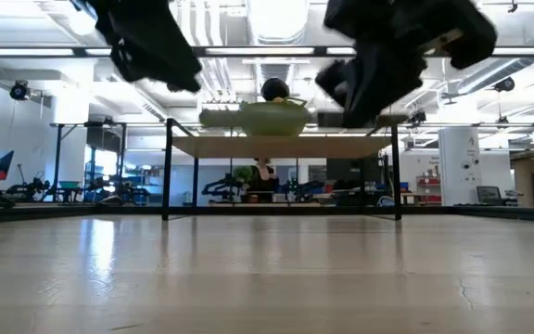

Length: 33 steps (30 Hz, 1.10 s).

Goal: Pick & Place Fruit
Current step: Put the green knife on the shelf to the left of the green colander

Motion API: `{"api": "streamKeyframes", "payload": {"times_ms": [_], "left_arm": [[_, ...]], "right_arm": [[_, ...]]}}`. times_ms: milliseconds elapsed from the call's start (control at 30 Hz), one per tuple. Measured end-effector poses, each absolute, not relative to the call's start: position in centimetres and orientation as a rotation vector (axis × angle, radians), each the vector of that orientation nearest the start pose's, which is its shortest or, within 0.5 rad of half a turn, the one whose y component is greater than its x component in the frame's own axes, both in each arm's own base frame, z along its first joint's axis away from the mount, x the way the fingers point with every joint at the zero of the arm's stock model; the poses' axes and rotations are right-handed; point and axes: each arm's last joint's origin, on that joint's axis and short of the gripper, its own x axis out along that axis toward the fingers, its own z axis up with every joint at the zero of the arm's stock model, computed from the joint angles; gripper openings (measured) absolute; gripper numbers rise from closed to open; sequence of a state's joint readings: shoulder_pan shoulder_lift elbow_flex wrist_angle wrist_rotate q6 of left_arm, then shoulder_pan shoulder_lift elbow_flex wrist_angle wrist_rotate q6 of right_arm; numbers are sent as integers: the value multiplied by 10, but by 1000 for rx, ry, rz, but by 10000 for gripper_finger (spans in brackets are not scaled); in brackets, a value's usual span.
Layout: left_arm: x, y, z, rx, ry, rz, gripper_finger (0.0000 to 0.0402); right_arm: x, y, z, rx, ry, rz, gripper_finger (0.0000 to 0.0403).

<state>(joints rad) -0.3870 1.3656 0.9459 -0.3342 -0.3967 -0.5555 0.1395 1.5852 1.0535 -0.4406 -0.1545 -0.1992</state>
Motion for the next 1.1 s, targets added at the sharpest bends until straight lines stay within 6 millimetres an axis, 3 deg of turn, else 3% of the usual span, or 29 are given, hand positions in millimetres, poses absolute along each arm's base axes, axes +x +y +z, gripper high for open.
{"api": "streamKeyframes", "payload": {"times_ms": [367, 533, 700, 933, 1100], "left_arm": [[259, -91, 274, -95, 540, 211, 193], [262, -92, 279, -6, 497, 179, 193], [265, -92, 283, 32, 450, 160, 192], [275, -78, 293, -203, 337, 195, 191], [281, -63, 293, -438, 366, 84, 191]], "right_arm": [[275, 61, 253, -468, 707, 243, 8], [260, 63, 253, -684, 653, 219, 8], [251, 68, 240, -921, 624, 180, 8], [253, 70, 244, -1193, 567, 92, 8], [257, 70, 258, -1347, 559, 47, 8]]}}
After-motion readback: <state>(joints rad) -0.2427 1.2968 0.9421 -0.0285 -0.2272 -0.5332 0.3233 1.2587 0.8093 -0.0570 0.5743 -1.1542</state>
